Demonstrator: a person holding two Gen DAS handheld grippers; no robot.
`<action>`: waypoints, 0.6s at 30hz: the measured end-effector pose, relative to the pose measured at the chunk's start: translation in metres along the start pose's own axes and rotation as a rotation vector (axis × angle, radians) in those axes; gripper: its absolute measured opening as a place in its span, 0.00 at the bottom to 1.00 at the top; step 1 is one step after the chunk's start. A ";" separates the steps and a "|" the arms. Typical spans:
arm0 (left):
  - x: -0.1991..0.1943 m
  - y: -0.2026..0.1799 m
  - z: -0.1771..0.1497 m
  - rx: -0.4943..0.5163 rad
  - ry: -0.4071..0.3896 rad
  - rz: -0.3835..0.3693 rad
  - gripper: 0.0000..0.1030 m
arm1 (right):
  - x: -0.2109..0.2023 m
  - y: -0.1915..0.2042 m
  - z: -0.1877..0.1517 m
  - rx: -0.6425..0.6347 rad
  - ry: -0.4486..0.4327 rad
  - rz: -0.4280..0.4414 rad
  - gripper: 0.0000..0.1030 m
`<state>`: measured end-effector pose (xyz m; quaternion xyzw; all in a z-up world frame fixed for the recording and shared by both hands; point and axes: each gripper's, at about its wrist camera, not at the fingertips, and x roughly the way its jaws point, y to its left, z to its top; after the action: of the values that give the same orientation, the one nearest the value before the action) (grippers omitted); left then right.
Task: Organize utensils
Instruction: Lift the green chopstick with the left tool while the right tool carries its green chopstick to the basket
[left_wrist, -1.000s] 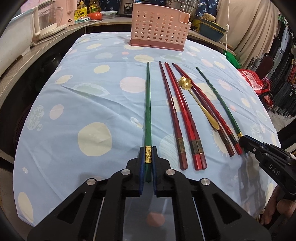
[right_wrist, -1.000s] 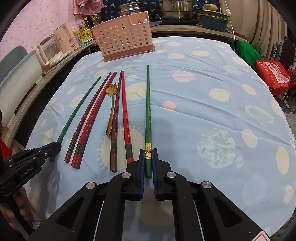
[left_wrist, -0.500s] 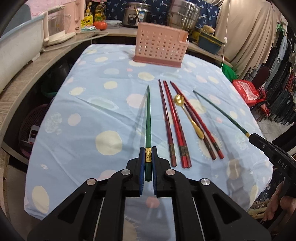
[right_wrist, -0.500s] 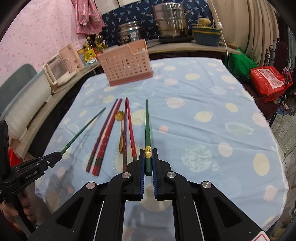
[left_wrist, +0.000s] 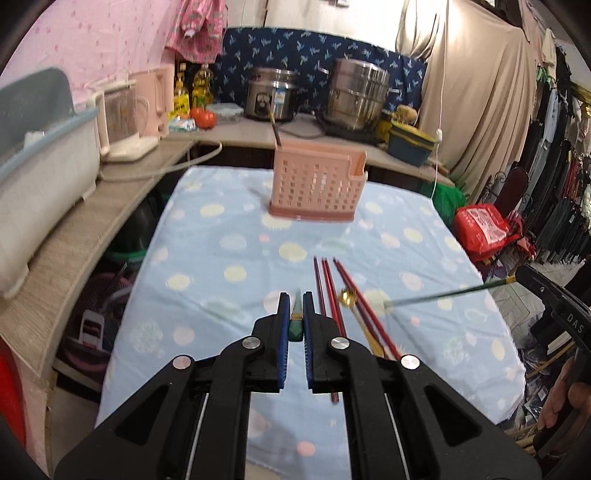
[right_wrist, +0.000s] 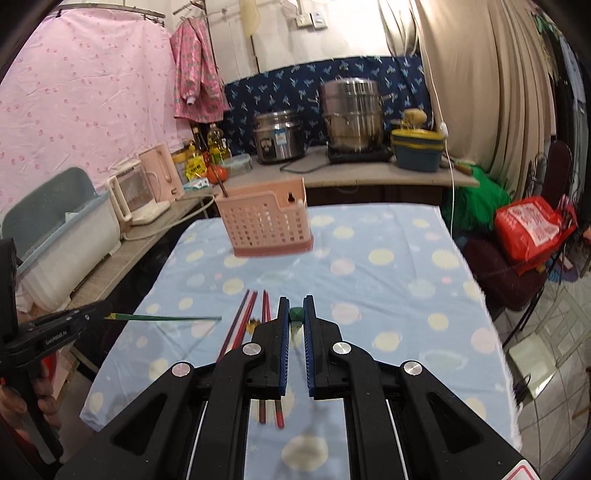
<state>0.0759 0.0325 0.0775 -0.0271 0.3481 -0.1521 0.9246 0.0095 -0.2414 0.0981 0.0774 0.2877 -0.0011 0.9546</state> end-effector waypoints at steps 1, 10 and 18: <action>-0.001 0.000 0.008 0.002 -0.012 0.000 0.06 | 0.000 0.001 0.005 -0.005 -0.008 0.002 0.07; -0.008 0.001 0.086 0.022 -0.123 -0.025 0.06 | 0.009 0.001 0.070 -0.035 -0.094 0.035 0.07; -0.008 -0.006 0.162 0.043 -0.242 -0.009 0.06 | 0.037 0.007 0.137 -0.068 -0.163 0.051 0.07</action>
<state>0.1744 0.0207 0.2065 -0.0272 0.2307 -0.1593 0.9595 0.1164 -0.2532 0.1917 0.0517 0.2068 0.0265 0.9766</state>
